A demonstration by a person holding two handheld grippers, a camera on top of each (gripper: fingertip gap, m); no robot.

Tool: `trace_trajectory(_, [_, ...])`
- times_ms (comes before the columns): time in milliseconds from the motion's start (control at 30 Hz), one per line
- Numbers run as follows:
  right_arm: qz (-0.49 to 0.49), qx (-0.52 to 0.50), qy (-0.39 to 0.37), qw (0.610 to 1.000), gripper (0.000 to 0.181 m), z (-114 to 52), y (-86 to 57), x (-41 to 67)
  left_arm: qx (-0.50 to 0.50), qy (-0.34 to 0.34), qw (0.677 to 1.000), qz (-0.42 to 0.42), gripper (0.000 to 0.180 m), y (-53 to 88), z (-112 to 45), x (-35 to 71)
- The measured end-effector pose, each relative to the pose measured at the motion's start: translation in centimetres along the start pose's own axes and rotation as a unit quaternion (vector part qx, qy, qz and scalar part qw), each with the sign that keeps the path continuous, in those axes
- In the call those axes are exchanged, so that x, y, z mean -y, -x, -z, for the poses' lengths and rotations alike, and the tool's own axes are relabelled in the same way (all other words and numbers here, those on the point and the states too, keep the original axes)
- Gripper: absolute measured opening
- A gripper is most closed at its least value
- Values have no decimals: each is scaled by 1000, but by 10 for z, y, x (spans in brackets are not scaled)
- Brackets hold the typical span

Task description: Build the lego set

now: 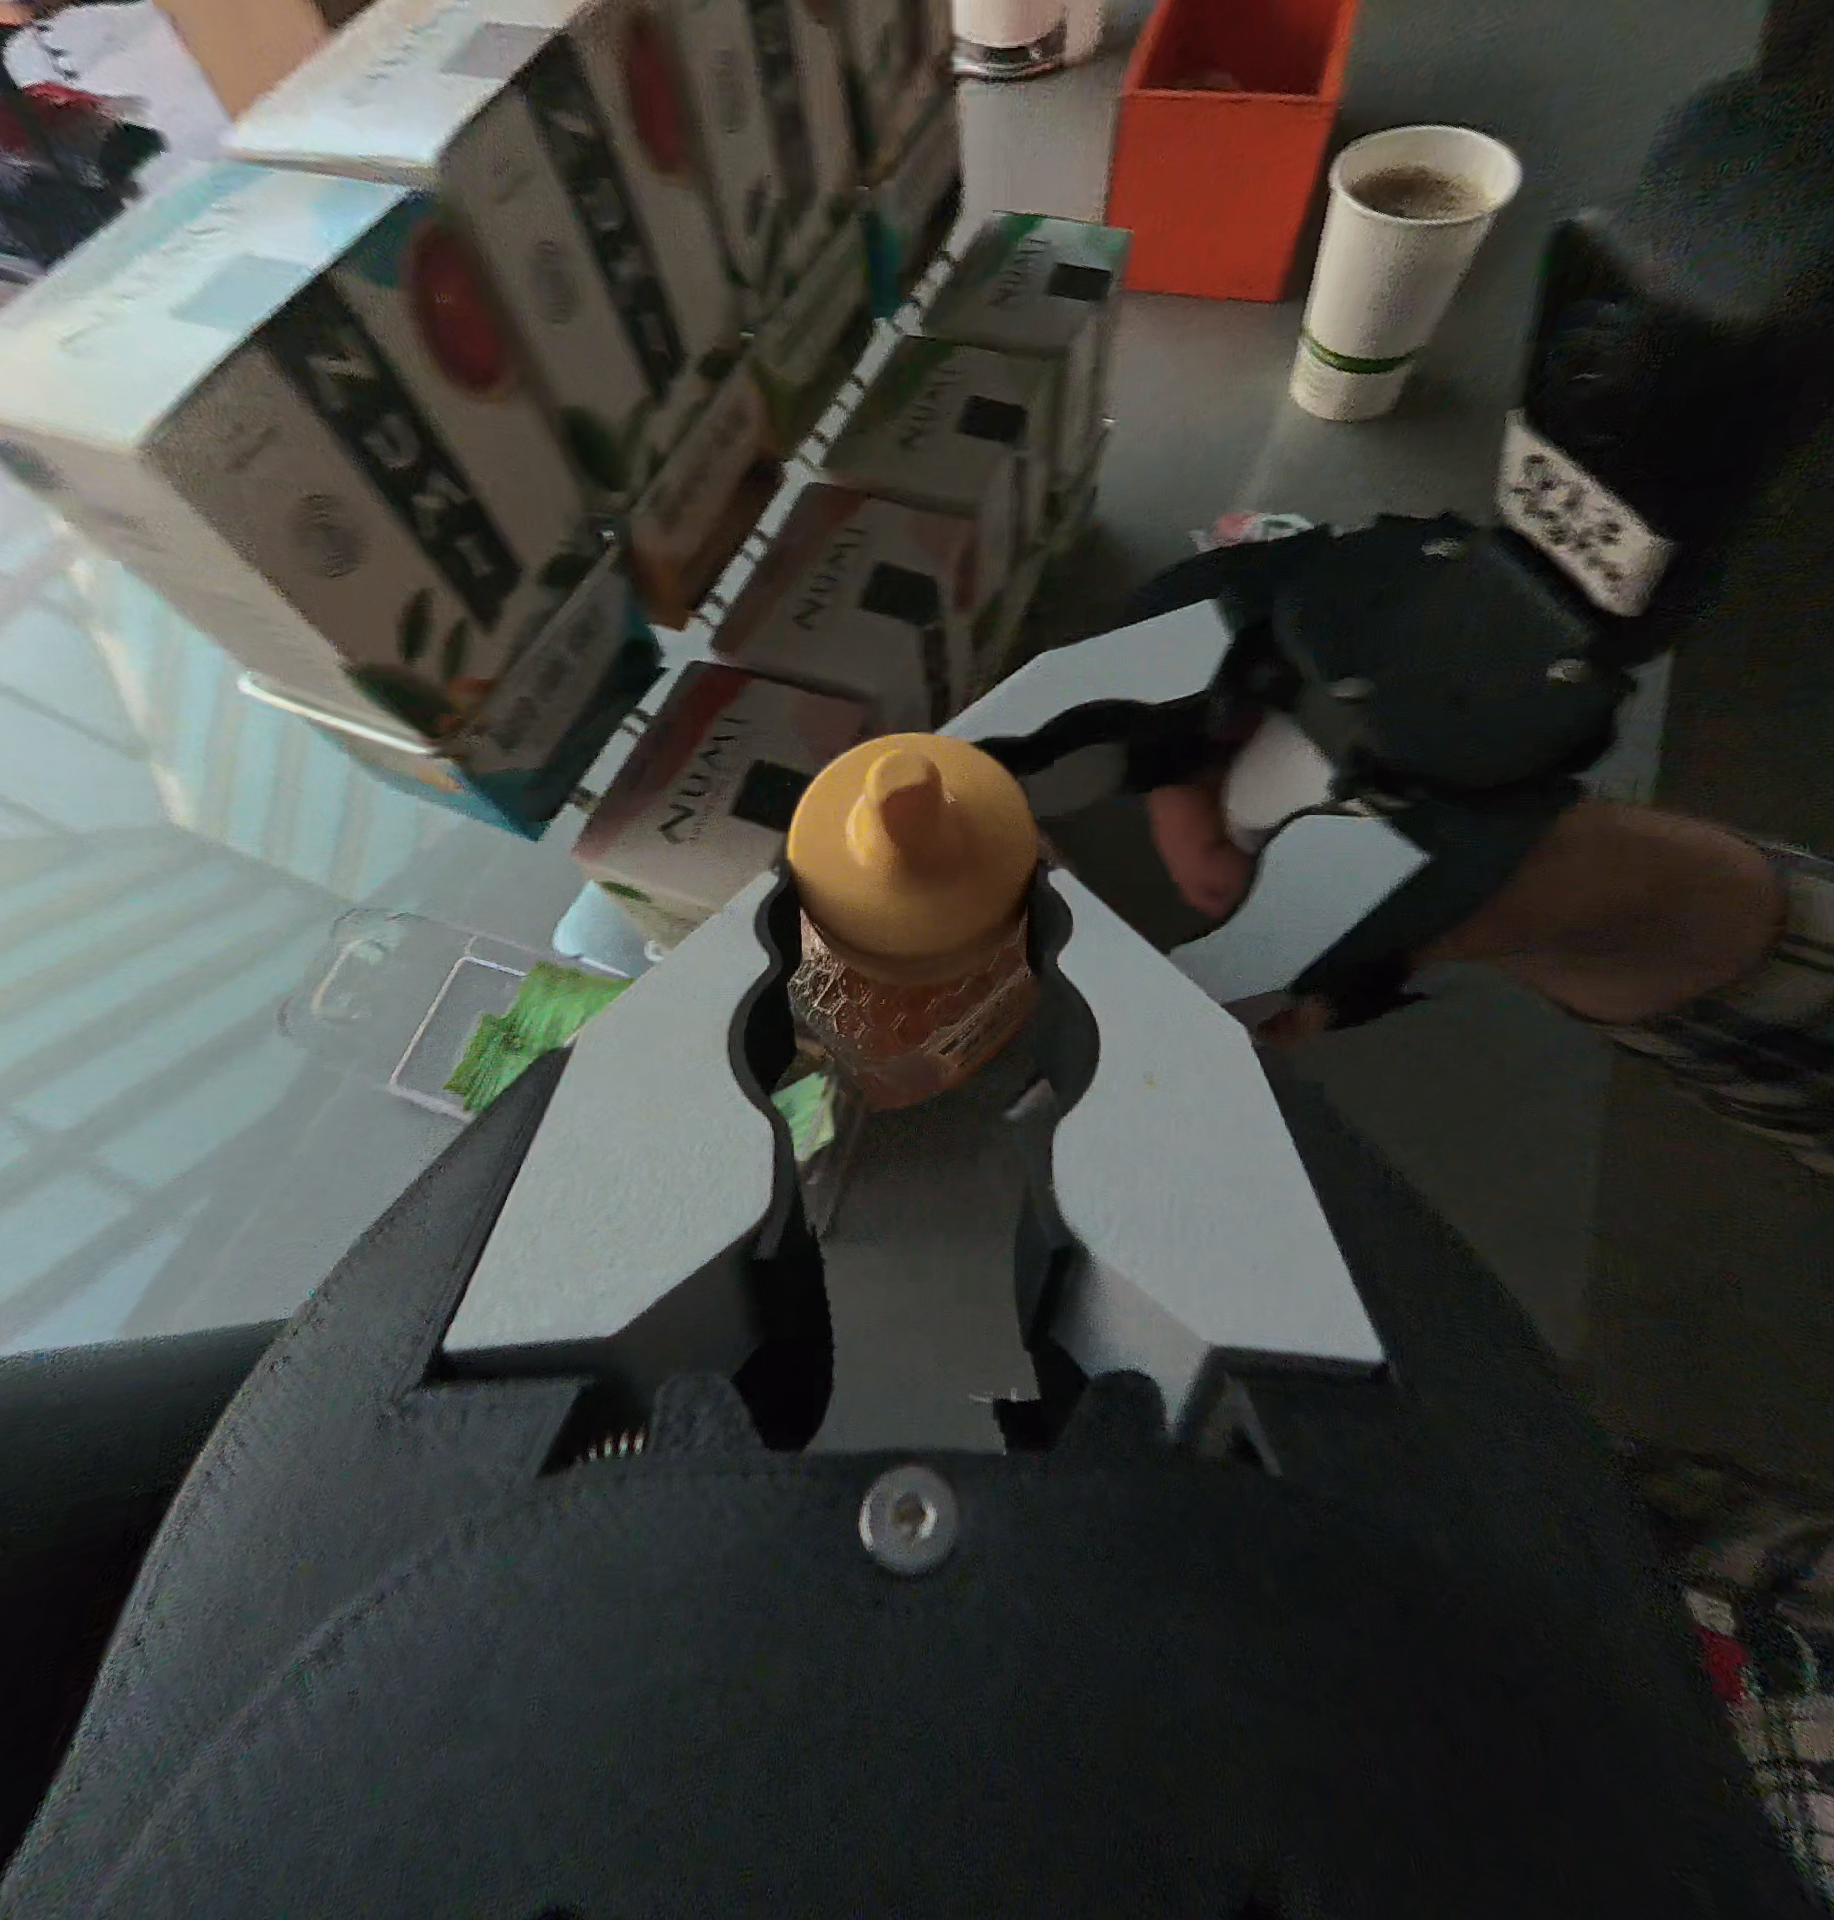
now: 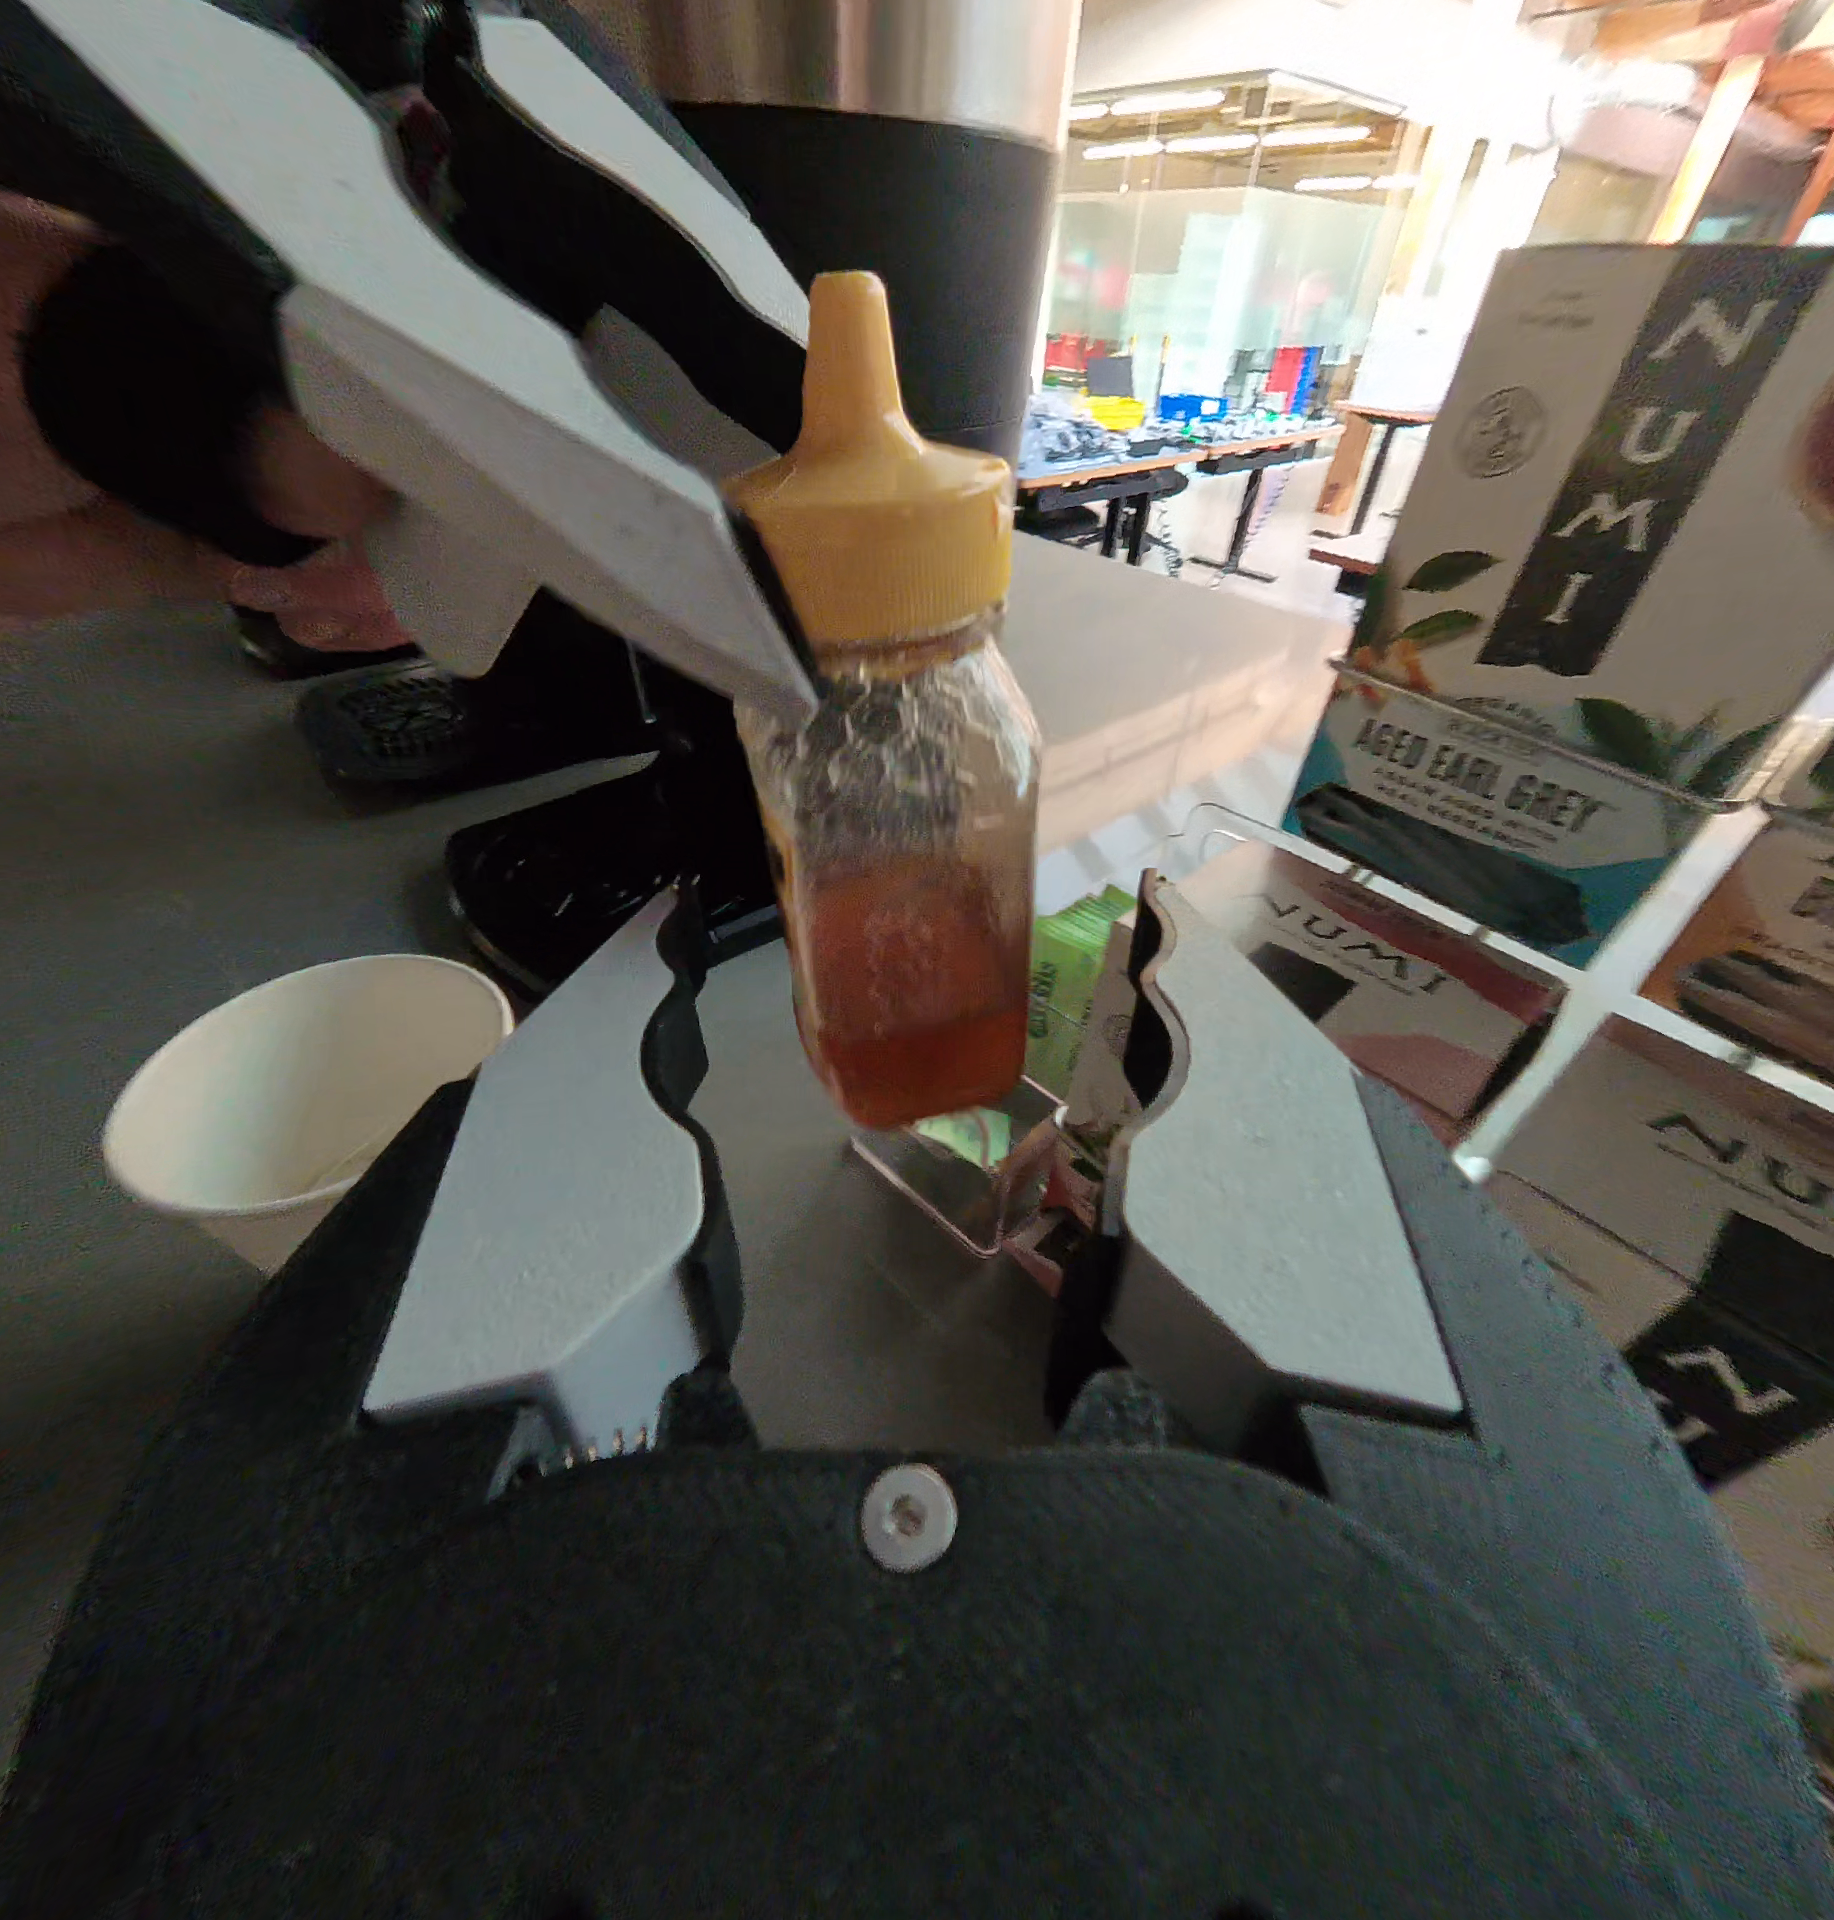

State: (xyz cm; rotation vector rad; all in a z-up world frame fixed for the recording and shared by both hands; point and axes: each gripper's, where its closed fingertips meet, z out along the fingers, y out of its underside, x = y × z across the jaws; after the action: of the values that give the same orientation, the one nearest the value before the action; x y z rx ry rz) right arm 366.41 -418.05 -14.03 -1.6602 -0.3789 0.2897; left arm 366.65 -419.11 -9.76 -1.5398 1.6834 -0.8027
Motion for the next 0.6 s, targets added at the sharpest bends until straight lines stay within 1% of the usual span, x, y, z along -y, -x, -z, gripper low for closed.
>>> trace_trajectory(33, [-2, 11, 1, 1000, 77, -2, 4, -2, -10, 1, 1000, -3, 41, -8, -1, 0])
trace_trajectory(100, [-5, 32, 3, 999, 55, -5, 14, -7, -40, -2, 999, 1, 41, -25, -5, -1])
trace_trajectory(167, [-9, 33, -5, 999, 53, -2, 17, -9, -48, -5, 999, -3, 41, -31, -7, -1])
trace_trajectory(267, [-28, 54, -16, 998, 52, 9, 25, -7, -92, -23, 995, -12, 41, -43, -4, 4])
trace_trajectory(333, [-45, 100, -17, 994, 52, 19, 36, -4, -133, -52, 989, -28, 42, -54, 1, 11])
trace_trajectory(400, [-48, 143, -18, 988, 52, 31, 47, -1, -187, -75, 979, -37, 55, -67, 8, 17])
trace_trajectory(433, [-51, 169, -17, 984, 52, 37, 54, 0, -209, -88, 973, -45, 56, -73, 10, 20])
trace_trajectory(500, [-58, 212, -29, 975, 52, 48, 65, 5, -255, -85, 961, -57, 57, -84, 9, 16])
trace_trajectory(533, [-63, 237, -31, 969, 52, 52, 72, 7, -275, -91, 956, -56, 57, -89, 10, 17])
trace_trajectory(567, [-64, 254, -31, 965, 52, 56, 78, 8, -306, -108, 944, -55, 53, -98, 15, 20])
trace_trajectory(600, [-64, 261, -30, 963, 52, 58, 81, 9, -330, -123, 934, -55, 45, -105, 19, 23])
